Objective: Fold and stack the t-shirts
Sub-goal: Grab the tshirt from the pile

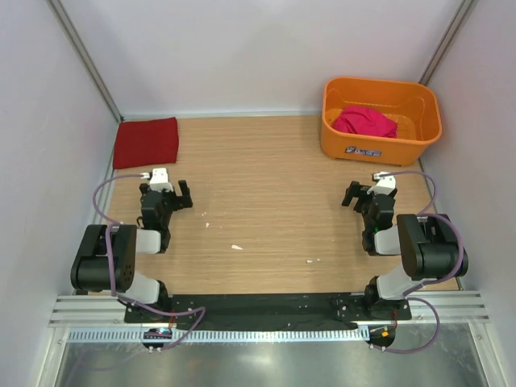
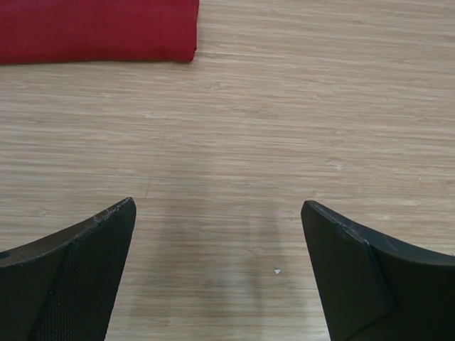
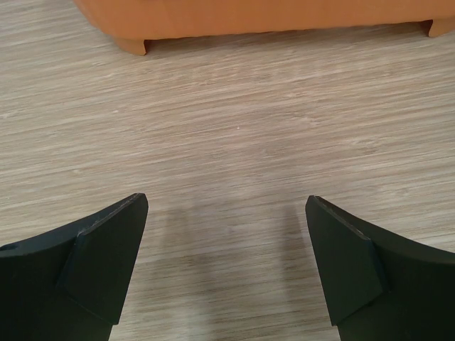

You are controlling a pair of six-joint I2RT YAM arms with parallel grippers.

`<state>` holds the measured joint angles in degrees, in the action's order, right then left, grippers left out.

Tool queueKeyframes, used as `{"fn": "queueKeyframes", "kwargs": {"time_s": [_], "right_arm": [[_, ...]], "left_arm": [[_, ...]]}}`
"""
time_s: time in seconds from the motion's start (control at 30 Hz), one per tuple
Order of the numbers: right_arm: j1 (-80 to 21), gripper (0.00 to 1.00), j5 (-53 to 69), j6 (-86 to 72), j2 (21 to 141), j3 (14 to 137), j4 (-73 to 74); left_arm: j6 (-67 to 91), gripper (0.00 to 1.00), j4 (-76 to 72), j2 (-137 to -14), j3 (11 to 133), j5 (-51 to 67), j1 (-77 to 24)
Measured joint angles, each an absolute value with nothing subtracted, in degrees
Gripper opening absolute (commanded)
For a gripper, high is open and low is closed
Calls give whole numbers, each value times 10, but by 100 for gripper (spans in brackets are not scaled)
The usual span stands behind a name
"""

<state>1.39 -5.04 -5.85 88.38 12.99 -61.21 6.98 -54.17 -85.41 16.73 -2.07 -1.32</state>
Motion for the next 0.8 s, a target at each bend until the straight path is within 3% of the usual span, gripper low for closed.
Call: {"fn": "queueKeyframes", "kwargs": {"time_s": [0.17,0.4,0.8], "right_arm": [[14,100,-51,-57,884,130,-612],[11,100,-62,-53,874,130,-604],[3,100,-192,-114,672,308,-298]], "left_arm": [[74,100,-385,-801,249,-6,-13],[194,100,-173,-754,388,-89,-13],[322,100,12,-805,521,-104,-11]]}}
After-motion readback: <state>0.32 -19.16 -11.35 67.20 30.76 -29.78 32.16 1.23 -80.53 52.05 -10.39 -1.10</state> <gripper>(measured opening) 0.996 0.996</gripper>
